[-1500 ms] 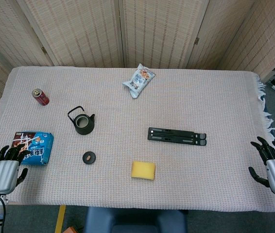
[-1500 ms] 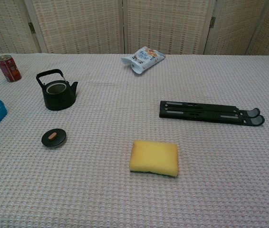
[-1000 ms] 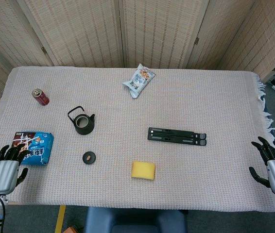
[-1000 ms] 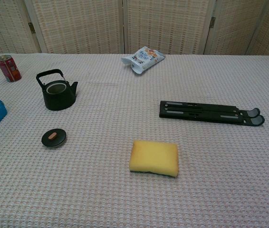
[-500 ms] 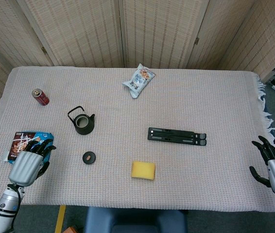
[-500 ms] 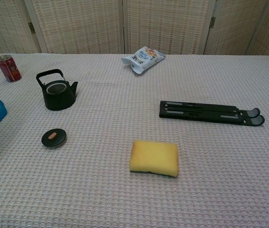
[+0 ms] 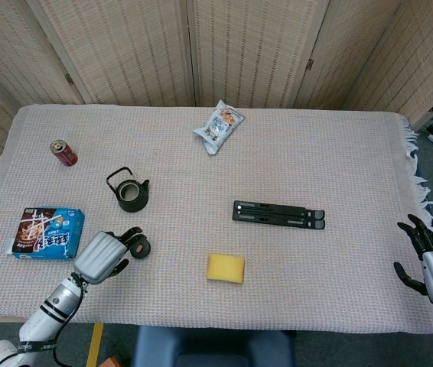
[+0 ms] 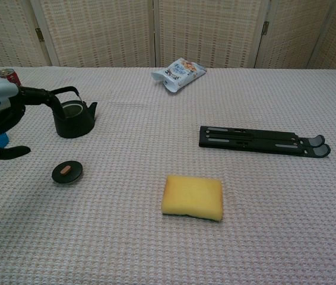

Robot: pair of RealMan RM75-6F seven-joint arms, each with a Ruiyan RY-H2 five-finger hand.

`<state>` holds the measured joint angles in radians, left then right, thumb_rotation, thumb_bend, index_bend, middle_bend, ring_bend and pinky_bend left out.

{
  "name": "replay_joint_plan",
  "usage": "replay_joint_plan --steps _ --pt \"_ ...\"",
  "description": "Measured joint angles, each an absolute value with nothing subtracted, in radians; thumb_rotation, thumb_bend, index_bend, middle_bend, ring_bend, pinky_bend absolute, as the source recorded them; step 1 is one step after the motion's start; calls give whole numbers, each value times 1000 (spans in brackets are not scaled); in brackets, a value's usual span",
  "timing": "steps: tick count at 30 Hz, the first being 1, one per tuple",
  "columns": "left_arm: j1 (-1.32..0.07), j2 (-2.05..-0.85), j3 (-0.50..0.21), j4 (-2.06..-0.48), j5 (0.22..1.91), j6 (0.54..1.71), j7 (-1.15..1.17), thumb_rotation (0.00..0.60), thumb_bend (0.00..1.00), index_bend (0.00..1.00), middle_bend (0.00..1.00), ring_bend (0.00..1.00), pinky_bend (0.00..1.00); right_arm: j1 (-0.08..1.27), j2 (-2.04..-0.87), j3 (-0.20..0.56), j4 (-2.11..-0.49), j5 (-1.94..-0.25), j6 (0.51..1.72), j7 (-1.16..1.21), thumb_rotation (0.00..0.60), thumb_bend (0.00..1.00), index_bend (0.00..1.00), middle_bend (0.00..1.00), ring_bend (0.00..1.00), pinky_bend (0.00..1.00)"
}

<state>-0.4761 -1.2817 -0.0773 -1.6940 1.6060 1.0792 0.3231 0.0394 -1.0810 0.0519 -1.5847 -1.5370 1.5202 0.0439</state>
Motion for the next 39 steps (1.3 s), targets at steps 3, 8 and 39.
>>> replay_joint_plan --steps 3,8,39 --pt "-504 -1312 -84 -1679 1555 1030 345 600 272 205 161 710 702 39 -1082 52 -1580 -1534 1518 48 600 344 155 116 211 91" --pt "-537 -1362 -86 -1647 1477 972 398 600 272 179 154 708 702 40 -1084 53 -1573 -1530 1516 54 600 344 155 116 214 91" --pt "-610 -1498 -49 -1505 1269 924 559 600 272 220 169 722 713 36 -1094 50 -1543 -1525 1514 83 600 344 155 116 215 91"
